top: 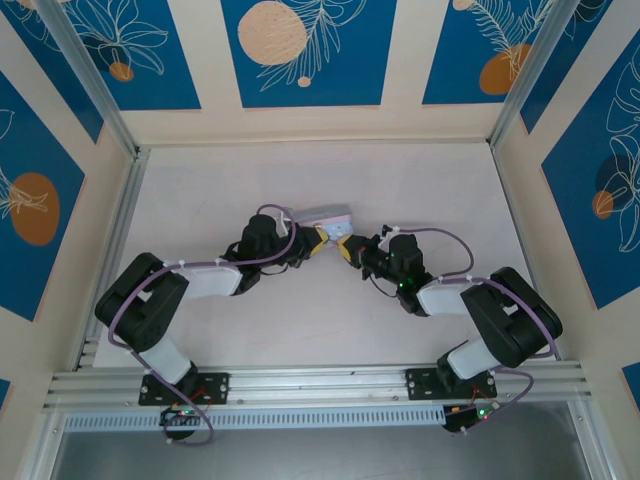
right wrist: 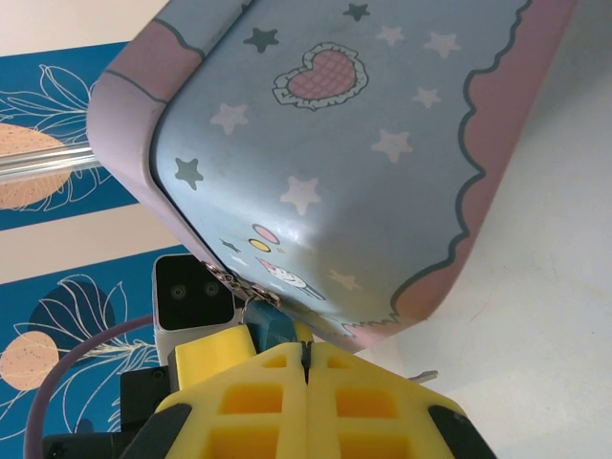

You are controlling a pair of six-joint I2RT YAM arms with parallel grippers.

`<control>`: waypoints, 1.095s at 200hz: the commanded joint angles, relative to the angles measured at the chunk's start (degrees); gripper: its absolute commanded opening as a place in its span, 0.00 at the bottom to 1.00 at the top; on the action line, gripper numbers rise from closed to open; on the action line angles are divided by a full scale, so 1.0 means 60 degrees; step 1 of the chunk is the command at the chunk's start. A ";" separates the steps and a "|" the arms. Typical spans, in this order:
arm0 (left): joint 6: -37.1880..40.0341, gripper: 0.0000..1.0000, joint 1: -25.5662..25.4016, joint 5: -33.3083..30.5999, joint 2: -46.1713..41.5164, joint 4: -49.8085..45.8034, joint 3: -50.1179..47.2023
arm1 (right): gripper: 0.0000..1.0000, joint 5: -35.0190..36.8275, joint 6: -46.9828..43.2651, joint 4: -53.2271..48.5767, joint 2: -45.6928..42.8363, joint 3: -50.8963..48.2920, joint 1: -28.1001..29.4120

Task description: Unlock the padlock with the key

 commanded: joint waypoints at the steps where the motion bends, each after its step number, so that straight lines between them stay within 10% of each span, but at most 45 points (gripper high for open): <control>1: -0.0002 0.00 0.0097 0.0150 -0.0225 0.0082 -0.0065 | 0.00 0.0111 0.0016 0.0294 -0.0162 0.0223 0.0114; 219: -0.0994 0.00 0.0056 0.0453 -0.0260 0.0044 0.0159 | 0.00 -0.0002 -0.0052 0.1185 -0.0277 0.0051 0.0079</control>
